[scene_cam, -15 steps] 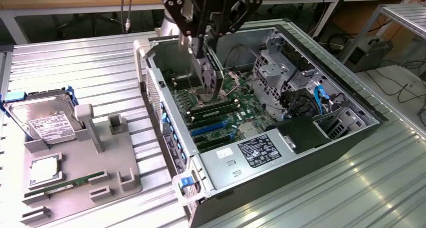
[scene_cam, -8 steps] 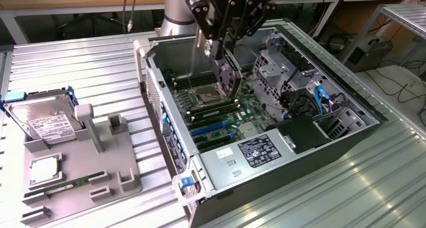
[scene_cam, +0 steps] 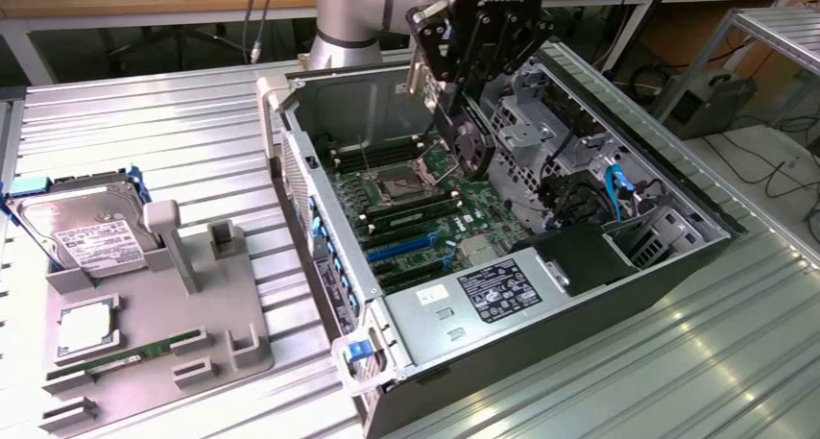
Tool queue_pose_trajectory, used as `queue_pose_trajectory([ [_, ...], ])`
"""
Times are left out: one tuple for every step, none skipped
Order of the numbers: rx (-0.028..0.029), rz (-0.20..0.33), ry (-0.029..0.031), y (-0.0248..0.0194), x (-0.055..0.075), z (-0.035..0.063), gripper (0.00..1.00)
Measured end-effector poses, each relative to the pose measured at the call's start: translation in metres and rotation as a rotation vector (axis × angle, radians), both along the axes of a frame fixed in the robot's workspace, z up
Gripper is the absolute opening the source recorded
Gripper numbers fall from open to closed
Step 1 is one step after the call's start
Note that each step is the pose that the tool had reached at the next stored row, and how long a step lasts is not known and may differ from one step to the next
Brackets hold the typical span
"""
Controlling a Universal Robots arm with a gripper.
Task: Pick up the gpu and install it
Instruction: 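Pick up the gpu and move the gpu toward the slot, then insert the gpu into the slot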
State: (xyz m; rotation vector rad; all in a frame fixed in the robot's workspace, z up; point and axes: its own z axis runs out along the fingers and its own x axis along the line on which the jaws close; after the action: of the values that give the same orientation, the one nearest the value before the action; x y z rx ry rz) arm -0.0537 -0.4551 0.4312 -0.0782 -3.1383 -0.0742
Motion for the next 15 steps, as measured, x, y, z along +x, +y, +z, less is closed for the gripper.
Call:
queue_pose_trajectory([
  [0.0001, 0.001, -0.0001, 0.0008, 0.003, -0.0046, 0.26],
  [-0.0001, 0.002, 0.0, 0.001, 0.004, -0.0073, 0.26],
  [-0.0005, 0.005, 0.0, 0.001, 0.007, -0.0108, 0.26],
  [-0.0015, 0.01, 0.0, 0.001, 0.012, -0.015, 0.26],
  [-0.0026, 0.014, -0.0001, 0.001, 0.016, -0.0181, 0.26],
  [-0.0049, 0.02, 0.0, 0.001, 0.019, -0.0208, 0.26],
  [-0.0071, 0.03, 0.0, 0.0009, 0.022, -0.0247, 0.26],
  [-0.007, 0.035, -0.0001, 0.0009, 0.024, -0.0269, 0.26],
  [-0.0072, 0.039, -0.0002, 0.001, 0.025, -0.0278, 0.26],
  [-0.0072, 0.04, 0.0, 0.001, 0.025, -0.0279, 0.26],
  [-0.0073, 0.04, 0.0001, 0.0009, 0.025, -0.0279, 0.26],
  [-0.0073, 0.04, 0.0001, 0.001, 0.025, -0.0279, 0.26],
  [-0.0073, 0.04, 0.0001, 0.001, 0.025, -0.0279, 0.26],
  [-0.0073, 0.04, 0.0001, 0.001, 0.025, -0.0279, 0.26],
  [-0.0073, 0.04, 0.0001, 0.001, 0.025, -0.0279, 0.26],
])
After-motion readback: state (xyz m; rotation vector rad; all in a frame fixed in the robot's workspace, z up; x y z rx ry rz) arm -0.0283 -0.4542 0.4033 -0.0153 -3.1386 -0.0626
